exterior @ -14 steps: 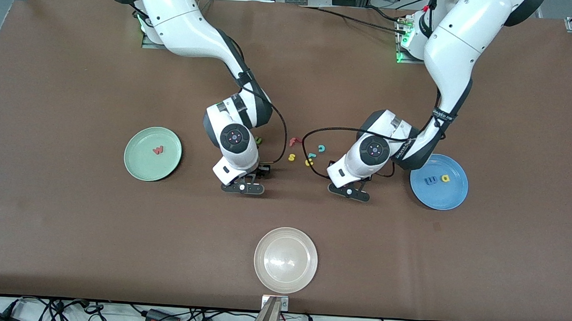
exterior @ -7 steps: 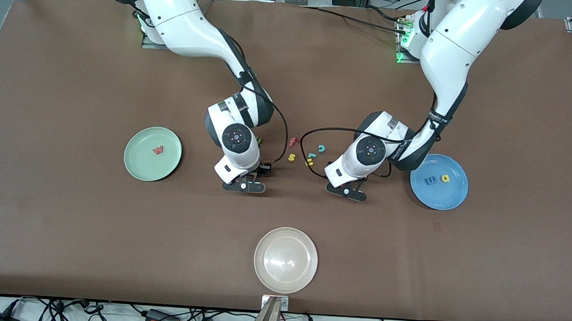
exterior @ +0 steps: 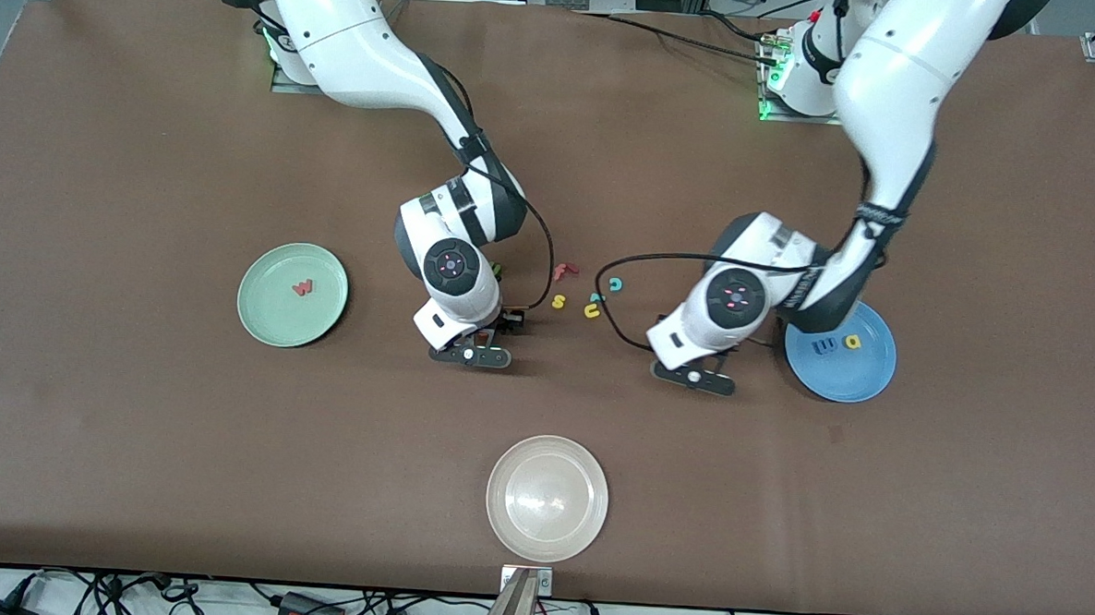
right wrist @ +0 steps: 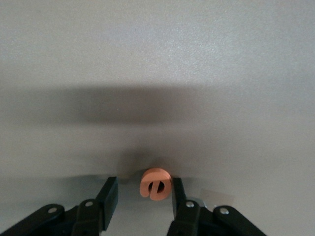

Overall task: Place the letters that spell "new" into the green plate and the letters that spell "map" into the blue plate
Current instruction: 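Place the teal d on the blue plate while the right gripper carries the a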

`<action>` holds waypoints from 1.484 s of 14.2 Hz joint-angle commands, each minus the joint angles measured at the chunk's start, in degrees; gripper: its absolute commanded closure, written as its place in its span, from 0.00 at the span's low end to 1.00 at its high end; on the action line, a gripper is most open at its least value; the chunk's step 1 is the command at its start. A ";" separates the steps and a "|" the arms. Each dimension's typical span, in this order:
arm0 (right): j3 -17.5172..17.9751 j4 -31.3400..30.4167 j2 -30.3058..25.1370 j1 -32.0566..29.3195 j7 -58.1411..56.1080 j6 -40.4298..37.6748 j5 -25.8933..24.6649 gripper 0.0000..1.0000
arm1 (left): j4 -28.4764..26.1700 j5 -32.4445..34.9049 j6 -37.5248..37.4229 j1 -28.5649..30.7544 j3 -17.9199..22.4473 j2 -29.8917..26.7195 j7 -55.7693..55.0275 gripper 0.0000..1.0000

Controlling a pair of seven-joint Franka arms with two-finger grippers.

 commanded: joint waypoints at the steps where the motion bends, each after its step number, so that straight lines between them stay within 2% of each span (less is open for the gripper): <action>1: 0.48 0.81 0.44 -0.54 0.02 -1.50 -0.40 0.47 | -1.42 1.20 -6.39 5.05 -0.04 -5.16 8.22 0.97; 6: 0.48 0.81 0.97 -0.63 -0.25 -1.51 -0.75 0.49 | -1.68 1.55 -5.98 17.79 -0.04 -4.29 26.06 0.94; 8: 0.48 0.81 1.15 -0.46 -0.34 -1.42 -0.75 0.55 | -2.55 1.64 -3.17 20.35 -0.04 -2.62 30.83 0.94; 12: 0.48 0.81 1.06 -0.72 -0.69 -1.51 -0.93 0.88 | -6.86 4.35 3.33 21.85 0.13 -0.51 31.02 0.92; 14: 0.21 0.81 0.62 -0.63 0.10 -1.51 -0.75 0.89 | -6.95 4.45 3.52 23.08 0.22 0.37 30.93 0.84; 15: -0.05 0.81 0.36 -0.72 0.36 -1.60 -0.66 0.89 | -6.95 4.71 3.52 22.99 0.22 0.37 31.19 0.67; 16: -0.40 0.20 -1.21 -1.85 -0.07 -1.94 -0.84 0.89 | -6.52 5.24 3.43 22.73 0.22 0.29 31.19 0.17; 17: -0.84 -1.11 -2.88 -2.91 -0.42 -2.73 -0.93 0.90 | -6.51 5.33 3.00 22.82 -0.04 -0.15 31.45 0.00; 19: -3.03 -4.45 -6.57 -4.67 -1.65 -6.59 -1.02 0.90 | -6.08 5.24 1.42 22.73 -0.65 -1.46 31.81 0.00; 21: -7.59 -10.41 -10.08 -4.06 -2.88 -6.87 -1.28 0.90 | -3.36 5.15 -3.31 21.42 -0.83 -3.49 31.28 0.00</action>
